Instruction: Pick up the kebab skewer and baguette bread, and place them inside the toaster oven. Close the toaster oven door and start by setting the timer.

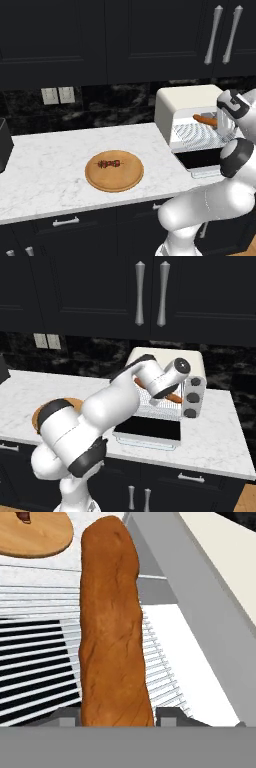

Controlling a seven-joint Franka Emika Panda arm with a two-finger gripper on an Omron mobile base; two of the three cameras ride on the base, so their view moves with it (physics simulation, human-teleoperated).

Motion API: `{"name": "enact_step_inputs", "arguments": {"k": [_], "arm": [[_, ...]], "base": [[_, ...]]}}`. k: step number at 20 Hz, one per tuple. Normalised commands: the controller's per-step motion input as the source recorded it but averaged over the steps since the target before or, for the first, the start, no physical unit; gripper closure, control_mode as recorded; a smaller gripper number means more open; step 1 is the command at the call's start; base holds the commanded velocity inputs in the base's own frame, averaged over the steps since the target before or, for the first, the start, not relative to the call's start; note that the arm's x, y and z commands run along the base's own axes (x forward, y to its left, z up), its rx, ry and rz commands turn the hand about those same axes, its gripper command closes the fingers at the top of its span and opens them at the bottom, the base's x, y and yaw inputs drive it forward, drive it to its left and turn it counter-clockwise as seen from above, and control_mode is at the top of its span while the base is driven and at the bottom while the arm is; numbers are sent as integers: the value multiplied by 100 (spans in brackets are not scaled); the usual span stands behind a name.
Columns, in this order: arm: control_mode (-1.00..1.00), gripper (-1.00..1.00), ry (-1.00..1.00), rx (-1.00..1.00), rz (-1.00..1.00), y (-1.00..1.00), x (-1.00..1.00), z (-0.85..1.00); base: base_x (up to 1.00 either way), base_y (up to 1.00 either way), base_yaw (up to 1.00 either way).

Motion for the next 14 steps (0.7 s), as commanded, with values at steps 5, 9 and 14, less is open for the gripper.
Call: {"name": "enact_step_inputs", "arguments": {"k": [5, 9, 14], "arm": [[-100, 100, 0, 1, 0, -20, 36, -32], [-100, 100, 0, 0, 0, -12, 46, -23], [-100, 100, 1, 0, 0, -12, 25, -6]], "base": [[0, 0, 0], [0, 0, 0], [0, 0, 0]]}}
